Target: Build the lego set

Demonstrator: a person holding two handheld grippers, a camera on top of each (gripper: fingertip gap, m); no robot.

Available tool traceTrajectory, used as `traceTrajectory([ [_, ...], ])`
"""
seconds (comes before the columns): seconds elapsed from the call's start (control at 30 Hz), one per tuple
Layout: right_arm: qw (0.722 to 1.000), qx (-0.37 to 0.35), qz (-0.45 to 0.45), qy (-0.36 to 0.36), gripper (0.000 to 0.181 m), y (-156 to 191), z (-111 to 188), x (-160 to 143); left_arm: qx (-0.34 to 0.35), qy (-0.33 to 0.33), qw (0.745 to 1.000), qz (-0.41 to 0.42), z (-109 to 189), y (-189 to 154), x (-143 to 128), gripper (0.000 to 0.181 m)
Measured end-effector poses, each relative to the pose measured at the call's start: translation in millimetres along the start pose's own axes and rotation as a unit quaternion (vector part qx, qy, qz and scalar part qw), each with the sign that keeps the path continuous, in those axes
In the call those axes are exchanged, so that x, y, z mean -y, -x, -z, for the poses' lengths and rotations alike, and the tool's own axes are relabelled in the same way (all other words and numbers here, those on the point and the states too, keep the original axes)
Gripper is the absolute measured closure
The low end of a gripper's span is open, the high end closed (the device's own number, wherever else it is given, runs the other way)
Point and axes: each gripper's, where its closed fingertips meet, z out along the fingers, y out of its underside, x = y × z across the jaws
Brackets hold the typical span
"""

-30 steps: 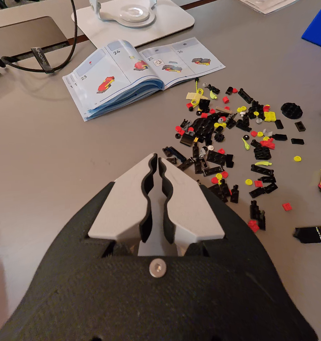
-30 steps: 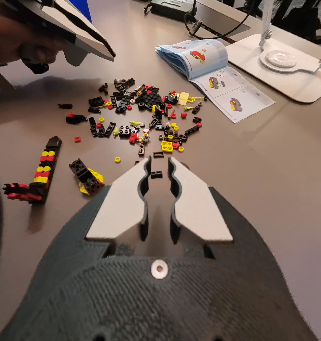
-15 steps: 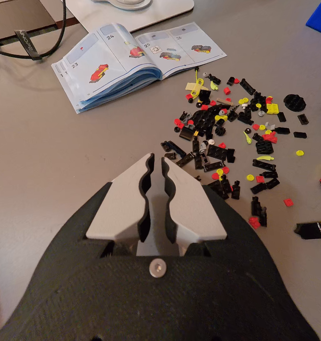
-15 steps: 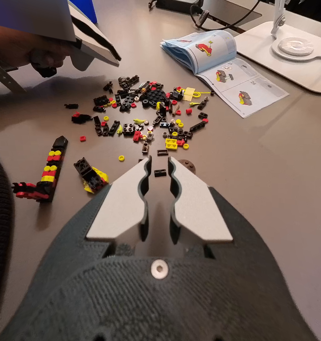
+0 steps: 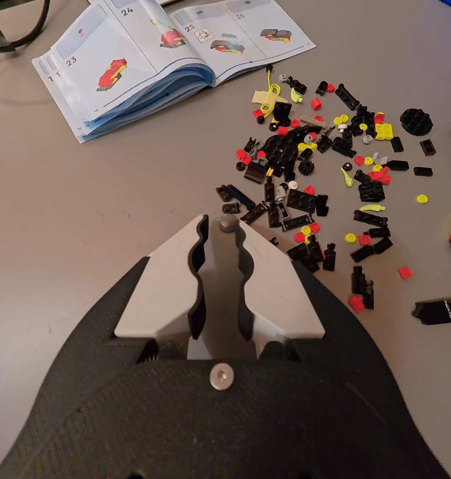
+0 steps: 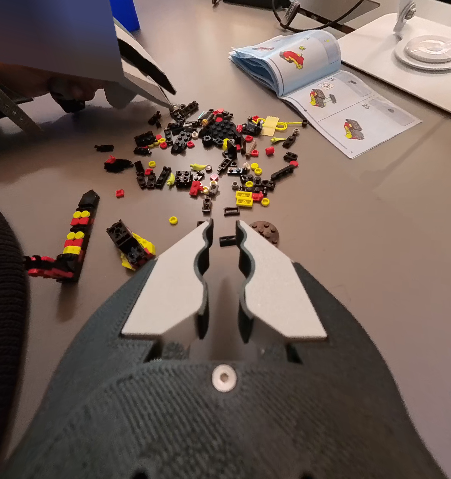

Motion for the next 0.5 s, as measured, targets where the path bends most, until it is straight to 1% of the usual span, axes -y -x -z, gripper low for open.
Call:
traceTrajectory([
  [0.23,1.000,0.005,-0.007,0.003,0.166,-0.5,-1.3,-1.8,-0.009,0.015,1.000,-0.004,-3.6,-3.2,-4.9,0.159],
  [0.37,1.000,0.007,-0.011,0.004,0.166,-0.8,-1.6,-2.4,-0.010,0.017,1.000,-0.005,-4.3,-4.0,-5.5,0.161],
  [0.43,1.000,0.007,-0.012,0.004,0.166,-0.9,-1.7,-2.6,-0.018,0.018,1.000,0.000,-4.5,-5.7,-5.6,0.164],
  [0.47,1.000,0.008,-0.013,0.004,0.166,-0.8,-1.6,-2.6,-0.025,0.019,1.000,0.002,-4.5,-7.5,-5.9,0.169],
  [0.5,1.000,0.008,-0.013,0.004,0.166,-0.8,-1.6,-2.6,-0.027,0.019,0.999,0.005,-4.5,-7.8,-5.9,0.169],
])
